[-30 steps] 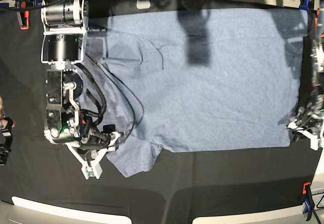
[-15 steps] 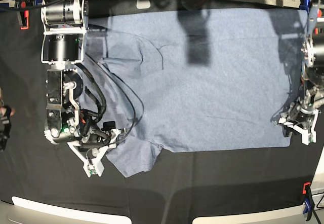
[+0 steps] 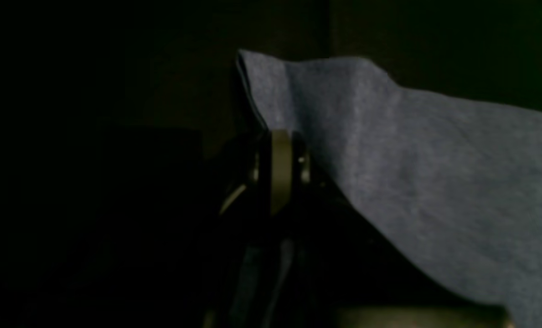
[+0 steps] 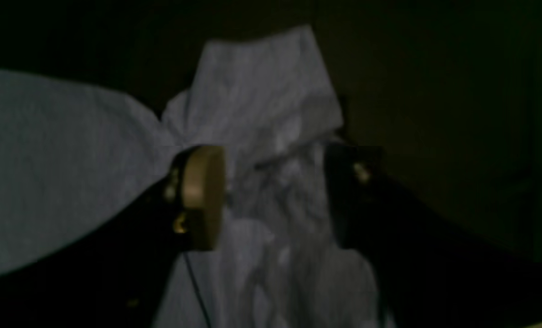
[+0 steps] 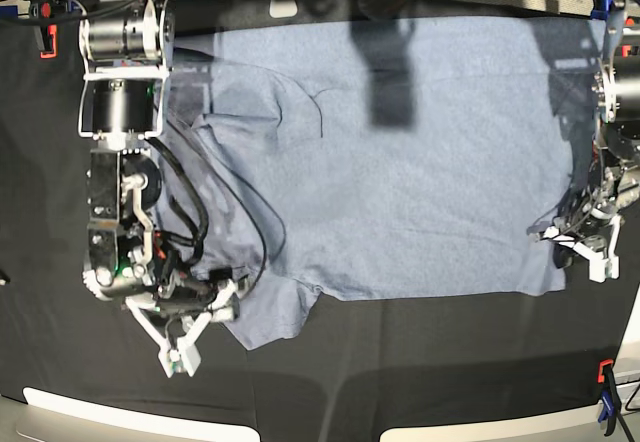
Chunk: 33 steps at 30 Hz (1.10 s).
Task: Layout the t-shirt on the table in an organized manner, then fold the t-shirt properly
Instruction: 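Grasp the hem corners with both grippers, then fold the grasped hem over onto the collar half with both grippers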
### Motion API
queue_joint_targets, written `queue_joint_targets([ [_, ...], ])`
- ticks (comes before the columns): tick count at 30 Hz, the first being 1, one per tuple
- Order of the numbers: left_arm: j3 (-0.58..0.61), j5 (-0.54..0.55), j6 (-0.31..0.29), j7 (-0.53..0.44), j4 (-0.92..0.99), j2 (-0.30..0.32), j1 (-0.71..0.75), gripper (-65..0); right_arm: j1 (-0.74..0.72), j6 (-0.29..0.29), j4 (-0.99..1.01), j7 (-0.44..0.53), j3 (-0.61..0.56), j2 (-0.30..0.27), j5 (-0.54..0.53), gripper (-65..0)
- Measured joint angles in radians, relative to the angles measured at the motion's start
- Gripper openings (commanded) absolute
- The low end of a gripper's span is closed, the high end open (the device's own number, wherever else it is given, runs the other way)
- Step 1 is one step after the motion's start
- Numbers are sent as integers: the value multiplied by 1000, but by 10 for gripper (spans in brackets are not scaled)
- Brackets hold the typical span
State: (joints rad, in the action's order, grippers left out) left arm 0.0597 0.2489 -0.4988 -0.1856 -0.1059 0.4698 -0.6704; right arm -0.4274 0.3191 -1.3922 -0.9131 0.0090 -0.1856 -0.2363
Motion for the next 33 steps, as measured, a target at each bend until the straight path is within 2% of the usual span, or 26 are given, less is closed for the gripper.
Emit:
queue_joint_targets([
  [4,0,-7,-2,5,-31,-2,2,-650,-97,2,145,32,0,0,5,-243],
  [9,0,-7,-4,3,-34,-5,2,-650,-304,4,496,49,0,-1,11,-244],
  [14,0,-6,-5,6,-34,-5,2,-650,-457,27,831,200,0,6,137,-245],
  [18,0,-6,-4,6,-34,-5,2,-650,-498,26,1025,337,0,18,210,-246],
  [23,0,-7,-4,6,-34,-5,2,-650,-489,25,1088,381,1,32,221,-246],
  [30,0,-7,-4,3,-34,-5,2,-650,-456,-24,1089,384,1,69,266,-332],
  [33,0,-7,-4,3,-34,-5,2,-650,-426,-50,1089,381,1,65,274,-339],
])
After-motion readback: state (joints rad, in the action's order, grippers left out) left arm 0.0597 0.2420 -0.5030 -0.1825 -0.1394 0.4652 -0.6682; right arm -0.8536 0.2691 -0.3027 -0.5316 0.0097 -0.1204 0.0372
